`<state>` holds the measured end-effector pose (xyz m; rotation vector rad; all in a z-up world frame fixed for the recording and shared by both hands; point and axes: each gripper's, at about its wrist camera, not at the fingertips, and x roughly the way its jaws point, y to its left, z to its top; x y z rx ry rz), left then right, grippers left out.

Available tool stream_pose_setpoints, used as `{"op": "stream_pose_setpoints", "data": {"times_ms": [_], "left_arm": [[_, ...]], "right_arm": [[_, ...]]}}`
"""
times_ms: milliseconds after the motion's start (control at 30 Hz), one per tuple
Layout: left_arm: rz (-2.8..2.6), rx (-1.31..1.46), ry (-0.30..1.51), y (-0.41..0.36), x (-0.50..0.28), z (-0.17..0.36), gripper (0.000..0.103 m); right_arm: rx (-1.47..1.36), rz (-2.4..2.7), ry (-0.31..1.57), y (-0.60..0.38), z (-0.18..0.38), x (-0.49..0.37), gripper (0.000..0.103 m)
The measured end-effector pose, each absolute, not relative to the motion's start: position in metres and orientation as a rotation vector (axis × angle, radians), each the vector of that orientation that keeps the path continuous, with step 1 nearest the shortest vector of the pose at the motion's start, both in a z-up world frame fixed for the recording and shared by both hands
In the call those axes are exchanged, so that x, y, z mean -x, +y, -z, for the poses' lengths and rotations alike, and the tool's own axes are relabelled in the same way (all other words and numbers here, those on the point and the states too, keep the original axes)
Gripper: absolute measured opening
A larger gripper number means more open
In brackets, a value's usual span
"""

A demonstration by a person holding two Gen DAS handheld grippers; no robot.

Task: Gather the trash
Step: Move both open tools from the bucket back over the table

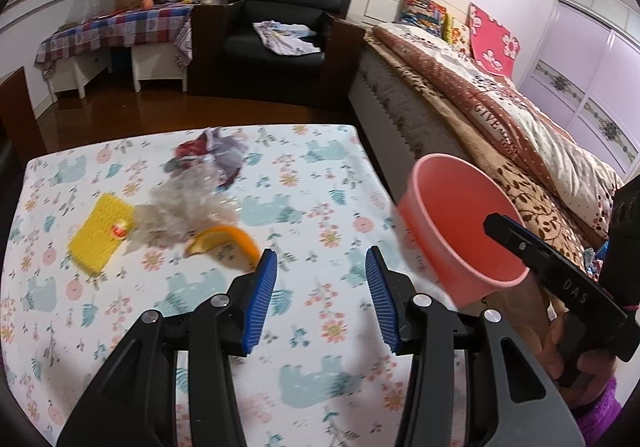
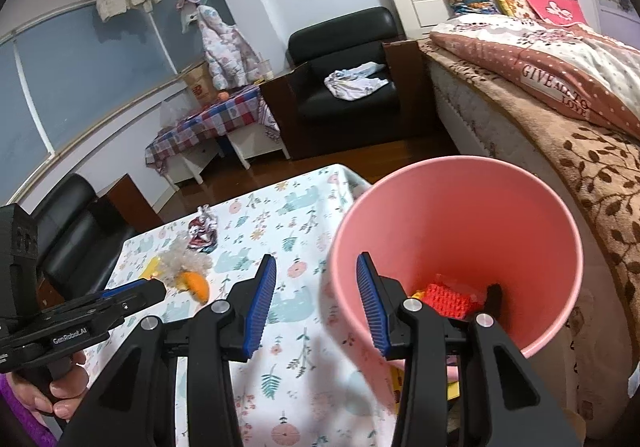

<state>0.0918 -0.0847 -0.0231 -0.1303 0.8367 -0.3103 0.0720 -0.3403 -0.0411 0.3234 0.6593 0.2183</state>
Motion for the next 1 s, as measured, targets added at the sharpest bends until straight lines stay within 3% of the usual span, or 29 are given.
{"op": "stream_pose_setpoints", "data": {"times_ms": [1000], "left_arm": [[0.067, 0.214, 0.801, 0.052, -0.078, 0.039, 0.047]], "right_arm": [[-0.234, -0.429, 0.766, -0.235, 0.061, -0.087, 0.041]]}}
